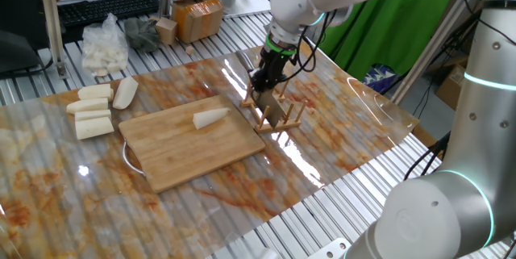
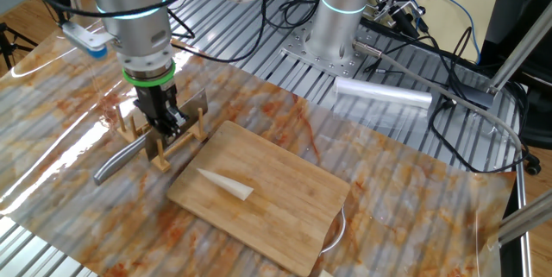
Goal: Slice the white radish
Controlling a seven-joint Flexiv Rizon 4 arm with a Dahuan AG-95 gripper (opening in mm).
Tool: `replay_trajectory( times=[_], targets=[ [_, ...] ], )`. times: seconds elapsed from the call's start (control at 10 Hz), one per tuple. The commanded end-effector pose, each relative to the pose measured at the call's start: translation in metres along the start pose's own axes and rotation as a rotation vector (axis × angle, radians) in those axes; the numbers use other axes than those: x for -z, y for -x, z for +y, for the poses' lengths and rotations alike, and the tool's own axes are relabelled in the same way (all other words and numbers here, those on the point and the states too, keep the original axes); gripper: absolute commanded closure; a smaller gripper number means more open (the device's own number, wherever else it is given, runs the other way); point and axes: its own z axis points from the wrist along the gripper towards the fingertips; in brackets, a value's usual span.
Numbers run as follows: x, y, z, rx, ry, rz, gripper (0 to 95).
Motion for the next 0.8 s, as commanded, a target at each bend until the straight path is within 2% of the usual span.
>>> replay_trajectory(
  times=[0.1,0.2,0.3,0.4,0.5,0.7,0.8],
  targets=[
    [0.017,0.002,0.001,0.029,0.012,0.020,95.0],
    [0.027,0.002,0.001,0.043,0.012,0.032,95.0],
    [0.042,0.002,0.001,0.051,0.009,0.046,95.0],
    [0.048,0.002,0.001,0.054,0.008,0.050,95.0],
    [0.059,0.001,0.002,0.057,0.008,0.061,95.0],
    [0.075,0.000,0.007,0.064,0.007,0.077,95.0],
    [0.084,-0.001,0.014,0.059,0.007,0.081,95.0]
  ],
)
